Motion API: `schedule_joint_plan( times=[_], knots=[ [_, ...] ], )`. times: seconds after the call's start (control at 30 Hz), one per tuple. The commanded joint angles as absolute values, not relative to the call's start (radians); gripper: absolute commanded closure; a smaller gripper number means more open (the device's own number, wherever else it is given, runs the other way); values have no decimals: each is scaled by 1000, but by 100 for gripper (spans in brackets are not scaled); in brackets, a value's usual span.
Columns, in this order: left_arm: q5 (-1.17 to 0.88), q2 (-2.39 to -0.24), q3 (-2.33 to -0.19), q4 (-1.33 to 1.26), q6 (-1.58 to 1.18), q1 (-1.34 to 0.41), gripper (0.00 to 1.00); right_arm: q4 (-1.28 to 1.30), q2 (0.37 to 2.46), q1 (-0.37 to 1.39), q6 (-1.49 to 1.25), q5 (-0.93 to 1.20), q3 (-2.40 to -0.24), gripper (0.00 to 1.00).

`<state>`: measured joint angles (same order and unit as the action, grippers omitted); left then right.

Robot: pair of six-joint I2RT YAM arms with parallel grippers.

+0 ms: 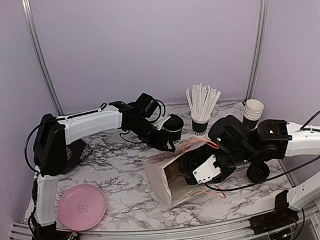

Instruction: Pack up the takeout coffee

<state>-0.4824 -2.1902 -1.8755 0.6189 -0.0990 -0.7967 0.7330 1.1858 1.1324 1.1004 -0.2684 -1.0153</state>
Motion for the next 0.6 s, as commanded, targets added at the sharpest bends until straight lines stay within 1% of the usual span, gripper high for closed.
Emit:
schedule_joint_plan(
  times=[0.0,0.57],
  knots=[
    [-516,-2220,-1870,656,-70,-808,53,638,1195,1138,1107,-320,-997,50],
    [-527,-2240,-1873,657,-56,-811,53,539,1233,1107,1157,-321,-944,50]
  ],
)
